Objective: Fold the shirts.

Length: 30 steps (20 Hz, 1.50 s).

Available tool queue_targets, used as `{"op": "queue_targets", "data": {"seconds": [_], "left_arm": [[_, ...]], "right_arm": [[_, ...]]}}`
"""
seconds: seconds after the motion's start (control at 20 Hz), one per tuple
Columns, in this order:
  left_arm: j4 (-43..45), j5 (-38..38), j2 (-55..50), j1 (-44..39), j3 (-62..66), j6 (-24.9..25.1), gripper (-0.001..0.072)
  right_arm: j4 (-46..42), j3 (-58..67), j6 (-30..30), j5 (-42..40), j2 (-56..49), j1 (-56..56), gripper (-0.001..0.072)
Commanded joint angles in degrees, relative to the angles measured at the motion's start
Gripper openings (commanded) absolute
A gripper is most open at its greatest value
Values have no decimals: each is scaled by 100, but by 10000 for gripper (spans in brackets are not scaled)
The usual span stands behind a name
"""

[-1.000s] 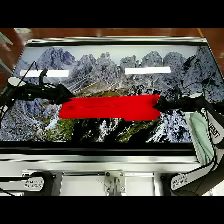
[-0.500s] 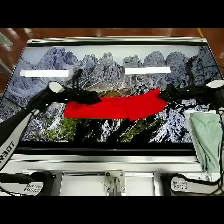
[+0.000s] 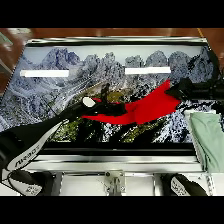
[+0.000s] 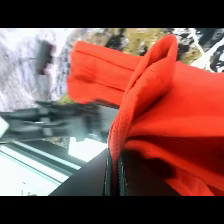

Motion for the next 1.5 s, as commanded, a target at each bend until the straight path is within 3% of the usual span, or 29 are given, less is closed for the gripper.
{"op": "queue_targets", "data": {"seconds": [0.0,0.25,0.35,0.45,0.55,0.7,1.0,1.25,1.3,1.35,1.4,1.45], "left_arm": [[-835,87,-450,-520,326,4,39],[-1427,-326,-1071,-581,1119,59,38],[-1353,-669,-887,-162,1130,522,36],[-570,-1034,-435,507,1130,863,35],[660,-1119,284,1364,1130,568,35],[1093,-1165,1473,2721,1132,481,36],[1093,-1591,3373,4704,1130,501,37],[1095,-2369,3950,5200,1130,507,37],[1093,-2514,3954,5195,1128,507,37],[1095,-2645,3947,5180,1121,511,38],[1095,-2726,3936,5167,1115,522,38],[1095,-2728,3930,5149,1104,525,37]], "right_arm": [[4,4,356,109,509,0,64],[4,2,752,166,750,4,63],[-70,0,966,138,745,4,63],[-212,0,1196,-15,745,260,63],[-780,0,1475,-472,702,1003,63],[-1641,0,1934,-1539,203,2527,63],[-767,0,1980,-4070,-1978,4634,63],[796,2,1711,-5001,-3471,5180,64],[1045,2,1707,-5209,-3591,5213,107],[1217,2,1690,-5423,-3633,5211,310],[1316,7,1652,-5617,-3628,5202,576],[1386,20,1539,-5742,-3578,5136,624]]}}
